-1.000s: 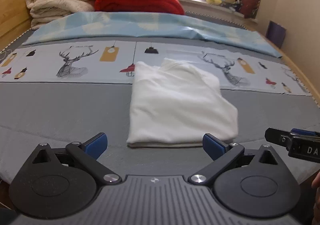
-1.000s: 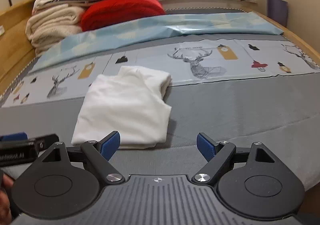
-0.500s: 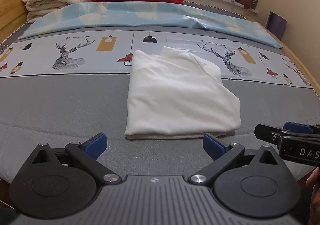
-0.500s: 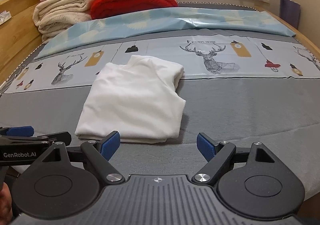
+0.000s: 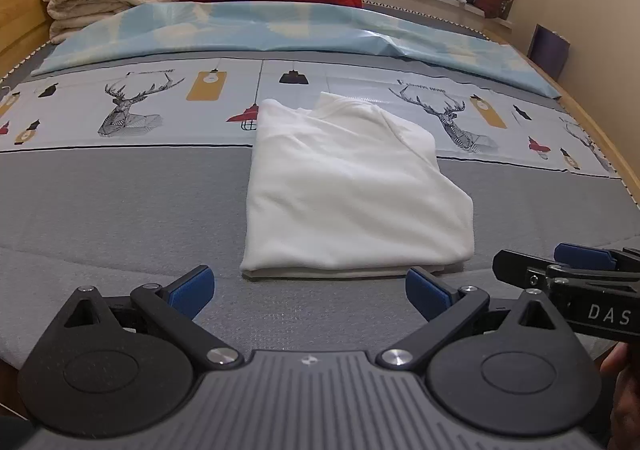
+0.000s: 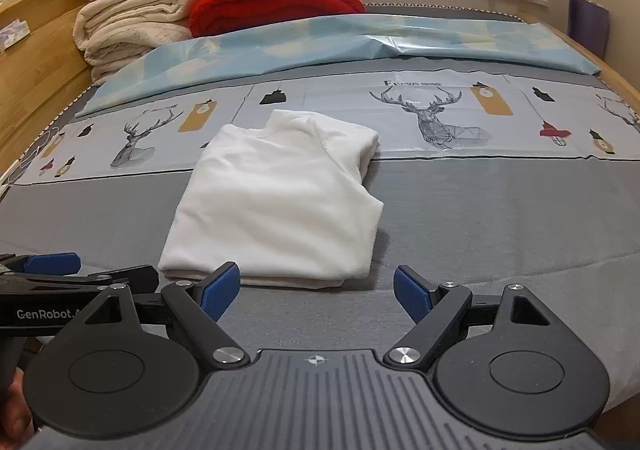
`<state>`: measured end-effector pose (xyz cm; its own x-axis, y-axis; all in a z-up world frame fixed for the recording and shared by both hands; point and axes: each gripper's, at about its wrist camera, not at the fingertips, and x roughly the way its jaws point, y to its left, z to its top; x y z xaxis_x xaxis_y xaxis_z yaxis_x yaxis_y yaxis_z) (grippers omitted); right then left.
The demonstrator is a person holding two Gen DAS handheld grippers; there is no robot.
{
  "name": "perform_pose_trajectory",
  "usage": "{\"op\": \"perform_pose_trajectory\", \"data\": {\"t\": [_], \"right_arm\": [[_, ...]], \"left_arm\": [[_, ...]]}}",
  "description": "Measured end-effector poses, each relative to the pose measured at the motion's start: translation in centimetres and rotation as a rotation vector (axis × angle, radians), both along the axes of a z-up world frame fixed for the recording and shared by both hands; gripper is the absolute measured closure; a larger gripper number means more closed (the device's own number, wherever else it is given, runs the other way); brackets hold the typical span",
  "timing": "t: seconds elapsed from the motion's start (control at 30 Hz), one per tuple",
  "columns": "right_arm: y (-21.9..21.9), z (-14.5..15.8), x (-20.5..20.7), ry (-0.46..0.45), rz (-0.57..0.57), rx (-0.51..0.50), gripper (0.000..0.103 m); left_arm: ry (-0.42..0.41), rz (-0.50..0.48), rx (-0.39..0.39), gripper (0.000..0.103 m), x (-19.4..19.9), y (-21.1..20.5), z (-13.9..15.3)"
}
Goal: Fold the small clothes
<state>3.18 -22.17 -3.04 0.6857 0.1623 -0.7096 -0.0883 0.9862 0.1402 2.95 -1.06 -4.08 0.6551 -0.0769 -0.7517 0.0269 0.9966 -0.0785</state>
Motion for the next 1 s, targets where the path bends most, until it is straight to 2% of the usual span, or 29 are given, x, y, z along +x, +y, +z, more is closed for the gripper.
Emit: {"op": "perform_pose_trajectory", "data": {"t": [1.0], "right_arm": [[0.39, 0.01, 0.11, 0.008, 0.014, 0.004, 0.018]], "left_arm": [[0.008, -0.006, -0.013, 0.001, 0.05, 0.00, 0.04]]}}
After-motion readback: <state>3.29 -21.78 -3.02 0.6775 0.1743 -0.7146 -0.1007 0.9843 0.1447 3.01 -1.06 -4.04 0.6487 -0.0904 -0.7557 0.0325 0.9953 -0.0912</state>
